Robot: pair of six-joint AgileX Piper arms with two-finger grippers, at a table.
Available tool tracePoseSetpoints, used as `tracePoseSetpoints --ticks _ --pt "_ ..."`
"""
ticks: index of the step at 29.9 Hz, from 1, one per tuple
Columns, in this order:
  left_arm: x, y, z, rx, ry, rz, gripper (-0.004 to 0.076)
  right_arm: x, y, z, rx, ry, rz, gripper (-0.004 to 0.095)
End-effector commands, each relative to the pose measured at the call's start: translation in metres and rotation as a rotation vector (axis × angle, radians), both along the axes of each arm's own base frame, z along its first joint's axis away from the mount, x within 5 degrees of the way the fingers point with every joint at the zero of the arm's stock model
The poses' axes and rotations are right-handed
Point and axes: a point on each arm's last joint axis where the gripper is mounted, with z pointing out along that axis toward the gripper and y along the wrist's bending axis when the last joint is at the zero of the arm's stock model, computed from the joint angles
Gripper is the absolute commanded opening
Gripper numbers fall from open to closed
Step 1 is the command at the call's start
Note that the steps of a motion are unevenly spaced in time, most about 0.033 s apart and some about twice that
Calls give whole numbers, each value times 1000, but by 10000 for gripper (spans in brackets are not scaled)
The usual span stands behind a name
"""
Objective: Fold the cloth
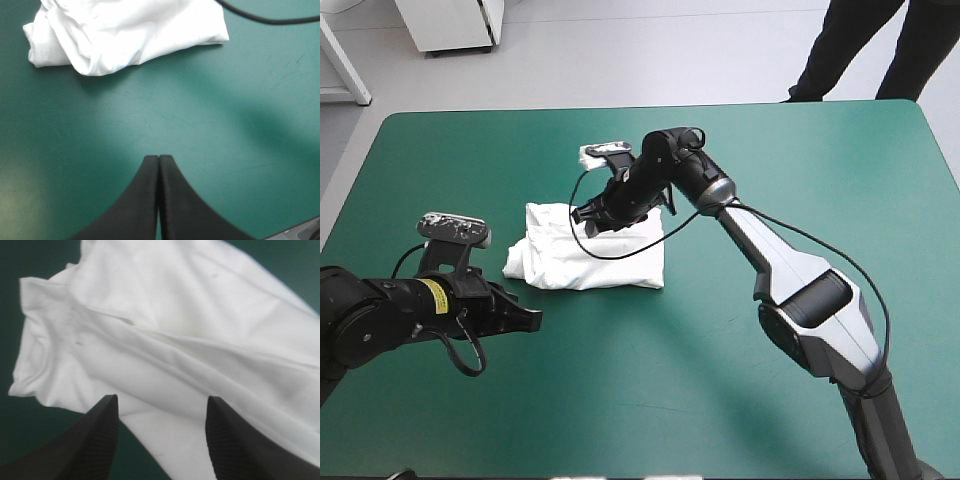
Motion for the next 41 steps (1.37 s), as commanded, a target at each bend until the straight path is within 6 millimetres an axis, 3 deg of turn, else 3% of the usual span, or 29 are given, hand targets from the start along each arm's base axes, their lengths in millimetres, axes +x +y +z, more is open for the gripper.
tracePoseSetpoints --ticks 1,5,13,22,34,41 --pt "-5 2 8 -18 0 4 -22 -10 -31 58 33 -113 -38 510" --pt "-5 2 8 -18 0 4 -22 -7 -50 57 -12 -108 -73 510" --pt "-5 3 8 -20 2 10 -22 -9 -84 20 -98 8 -122 510" --pt "-5 2 8 -20 0 7 -22 -5 -77 -8 -12 10 -157 510" --pt "-5 3 8 -14 -7 7 -22 2 -75 -24 10 -5 -193 509" --pt "-5 3 8 -14 -7 7 -22 8 -69 -51 -8 67 -191 503"
